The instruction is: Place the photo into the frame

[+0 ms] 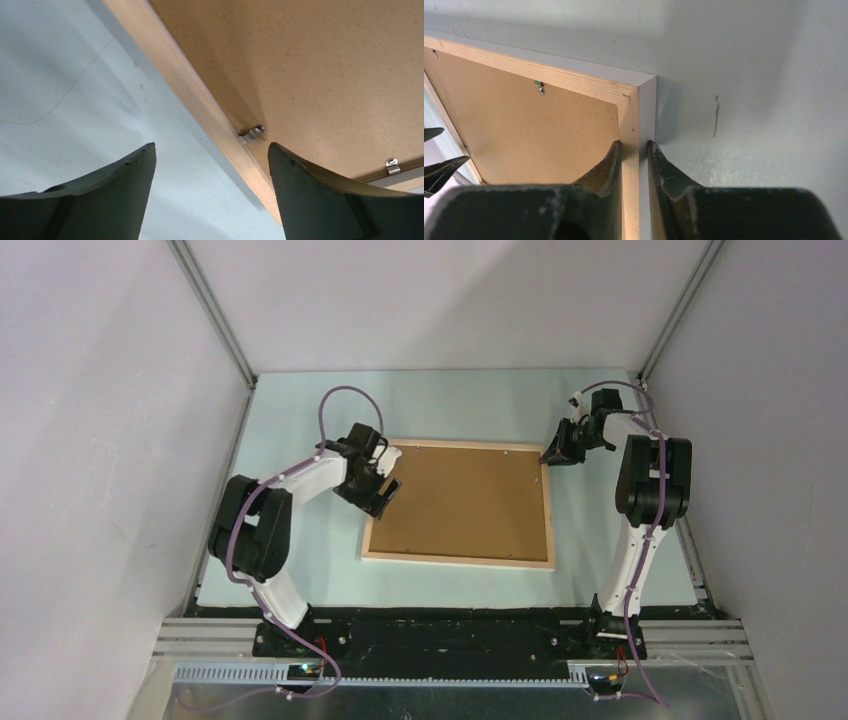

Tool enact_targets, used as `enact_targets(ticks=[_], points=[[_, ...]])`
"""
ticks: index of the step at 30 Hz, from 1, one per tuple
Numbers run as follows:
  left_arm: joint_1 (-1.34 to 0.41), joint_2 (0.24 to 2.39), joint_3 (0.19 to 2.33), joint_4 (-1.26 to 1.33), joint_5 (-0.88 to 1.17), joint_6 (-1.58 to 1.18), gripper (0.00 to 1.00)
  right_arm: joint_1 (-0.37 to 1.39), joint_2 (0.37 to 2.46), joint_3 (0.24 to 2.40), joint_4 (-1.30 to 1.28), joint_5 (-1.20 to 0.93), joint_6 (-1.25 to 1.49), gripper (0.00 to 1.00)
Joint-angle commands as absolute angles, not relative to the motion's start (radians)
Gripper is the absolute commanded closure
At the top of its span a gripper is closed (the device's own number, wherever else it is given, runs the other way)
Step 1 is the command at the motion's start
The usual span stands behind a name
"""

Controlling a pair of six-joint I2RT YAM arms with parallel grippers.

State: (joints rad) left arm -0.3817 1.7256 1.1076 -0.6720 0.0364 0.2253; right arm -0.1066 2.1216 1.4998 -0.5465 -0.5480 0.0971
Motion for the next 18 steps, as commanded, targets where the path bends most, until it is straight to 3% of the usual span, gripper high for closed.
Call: enact_targets(ticks=[1, 7, 18], points=[[-0.323, 1.671, 1.163, -0.665, 0.054, 0.182, 0.11, -0.126, 2.150, 1.492, -0.598, -0.533, 0.089, 0.75], [-0.236, 1.720, 1.242, -0.665, 0.176, 0.108, 0.09, -0.137, 2.116, 1.480, -0.609, -0.549, 0.084, 0.58], [-0.226, 1.894, 1.411, -0.663, 0.259, 0.012, 0.16, -0.146, 2.036, 1.427, -0.657, -0.568, 0.027, 0.47]])
